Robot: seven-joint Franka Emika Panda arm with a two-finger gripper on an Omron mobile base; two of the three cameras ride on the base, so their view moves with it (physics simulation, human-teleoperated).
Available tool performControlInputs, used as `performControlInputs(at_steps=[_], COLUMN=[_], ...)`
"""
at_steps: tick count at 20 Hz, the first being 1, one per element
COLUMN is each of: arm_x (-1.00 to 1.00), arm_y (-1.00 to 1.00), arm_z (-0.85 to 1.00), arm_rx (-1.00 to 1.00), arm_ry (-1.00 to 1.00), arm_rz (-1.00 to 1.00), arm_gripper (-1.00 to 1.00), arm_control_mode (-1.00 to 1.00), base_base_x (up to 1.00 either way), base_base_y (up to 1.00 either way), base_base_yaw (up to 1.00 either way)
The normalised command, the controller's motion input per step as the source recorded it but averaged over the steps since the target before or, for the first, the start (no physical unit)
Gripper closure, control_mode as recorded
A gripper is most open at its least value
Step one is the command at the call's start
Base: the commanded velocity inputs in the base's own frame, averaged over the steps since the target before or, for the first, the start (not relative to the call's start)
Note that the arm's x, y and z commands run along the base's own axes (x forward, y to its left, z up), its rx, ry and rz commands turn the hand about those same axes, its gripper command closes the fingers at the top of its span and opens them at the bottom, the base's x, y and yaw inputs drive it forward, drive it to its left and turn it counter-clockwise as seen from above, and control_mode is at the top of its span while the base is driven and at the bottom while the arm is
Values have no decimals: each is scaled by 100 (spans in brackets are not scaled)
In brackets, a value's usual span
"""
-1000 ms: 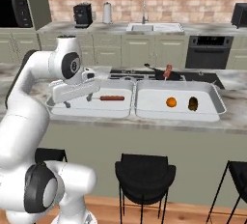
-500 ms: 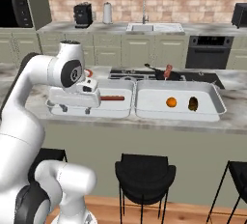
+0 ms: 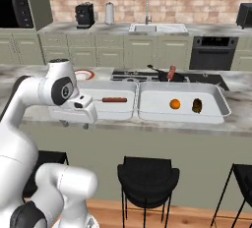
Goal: Place the cold items (sweet potato and tangerine) from the fridge in one tupperware on the dining counter. Place the warm items (kebab skewer and hot dog) in the stove area in another tupperware.
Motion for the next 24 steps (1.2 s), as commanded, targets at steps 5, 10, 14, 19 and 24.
performControlInputs(at_steps=[5, 10, 14, 19, 24], arm_x=[0, -33, 0, 0, 0], arm_y=[0, 4, 0, 0, 0], arm_z=[-5, -10, 0, 0, 0], arm_rx=[0, 0, 0, 0, 0], arm_ry=[0, 0, 0, 0, 0], arm_rz=[0, 0, 0, 0, 0], arm_gripper=[-100, -100, -100, -100, -100], arm_control_mode=[-100, -100, 100, 100, 100], base_base_x=[0, 0, -96, -85, -25], base_base_y=[0, 0, 20, 68, 100], base_base_yaw=[0, 0, 0, 9, 3])
